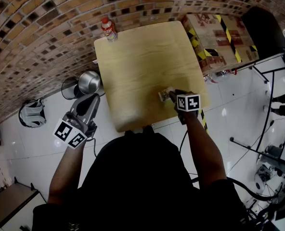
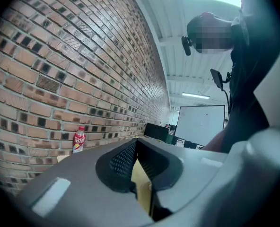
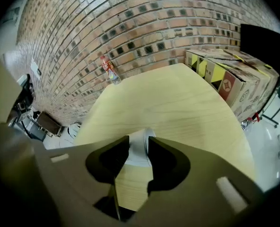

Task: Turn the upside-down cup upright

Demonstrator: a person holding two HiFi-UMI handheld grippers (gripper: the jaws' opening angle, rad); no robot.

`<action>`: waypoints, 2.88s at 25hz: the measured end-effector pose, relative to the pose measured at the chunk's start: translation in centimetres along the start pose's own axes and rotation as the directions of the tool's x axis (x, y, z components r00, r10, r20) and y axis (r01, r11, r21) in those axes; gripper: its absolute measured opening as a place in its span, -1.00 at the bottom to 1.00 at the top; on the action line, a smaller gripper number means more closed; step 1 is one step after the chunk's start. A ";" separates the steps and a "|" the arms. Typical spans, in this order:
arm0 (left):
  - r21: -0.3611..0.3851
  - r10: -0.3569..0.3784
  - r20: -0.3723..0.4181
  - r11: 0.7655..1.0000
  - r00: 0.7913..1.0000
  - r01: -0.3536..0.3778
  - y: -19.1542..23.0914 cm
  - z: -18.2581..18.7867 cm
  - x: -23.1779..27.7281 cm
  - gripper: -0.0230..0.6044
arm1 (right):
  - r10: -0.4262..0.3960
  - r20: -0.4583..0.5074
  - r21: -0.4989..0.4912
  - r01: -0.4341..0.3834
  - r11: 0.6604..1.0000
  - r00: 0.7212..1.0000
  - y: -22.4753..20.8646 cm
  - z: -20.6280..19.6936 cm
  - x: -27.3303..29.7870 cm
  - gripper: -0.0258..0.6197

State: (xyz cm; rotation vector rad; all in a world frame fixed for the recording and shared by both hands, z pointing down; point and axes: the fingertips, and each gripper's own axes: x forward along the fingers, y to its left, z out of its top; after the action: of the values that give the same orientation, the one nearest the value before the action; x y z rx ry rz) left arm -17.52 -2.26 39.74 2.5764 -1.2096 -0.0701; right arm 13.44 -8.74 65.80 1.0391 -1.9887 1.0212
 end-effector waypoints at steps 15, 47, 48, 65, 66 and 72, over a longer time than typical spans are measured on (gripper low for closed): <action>0.013 -0.004 0.002 1.000 1.000 0.004 0.1 0.1 -0.2 -0.93 | -0.253 0.107 -0.418 0.275 0.866 0.961 3.4 2.8 -1.4 -0.67; -0.018 -0.067 0.015 0.998 0.998 0.067 0.9 -0.7 0.5 -0.93 | -0.074 0.516 -0.136 0.166 0.977 0.853 8.5 10.0 -8.7 -0.92; -0.015 -0.074 0.017 0.997 0.997 0.075 0.7 -0.6 0.7 -0.93 | -0.075 0.534 -0.106 0.154 0.982 0.842 7.8 10.1 -9.1 -0.92; 0.025 -0.144 -0.046 0.989 0.989 0.145 -2.3 -2.2 2.0 -0.93 | -0.122 0.568 -0.023 0.164 0.986 0.814 4.7 7.0 -11.3 -0.92; 0.029 -0.148 -0.045 0.988 0.988 0.150 -2.4 -2.0 2.1 -0.93 | -0.124 0.568 -0.021 0.165 0.986 0.814 4.6 6.9 -11.4 -0.92; 0.036 -0.162 -0.041 0.986 0.986 0.163 -3.2 -1.7 2.4 -0.93 | -0.126 0.572 -0.019 0.167 0.986 0.811 4.4 6.6 -11.9 -0.92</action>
State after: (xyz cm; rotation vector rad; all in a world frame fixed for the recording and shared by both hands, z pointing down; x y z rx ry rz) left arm -13.33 -1.72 40.61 2.6930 -0.9951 -0.0315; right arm 13.86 -8.63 51.55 1.5718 -2.3365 0.5848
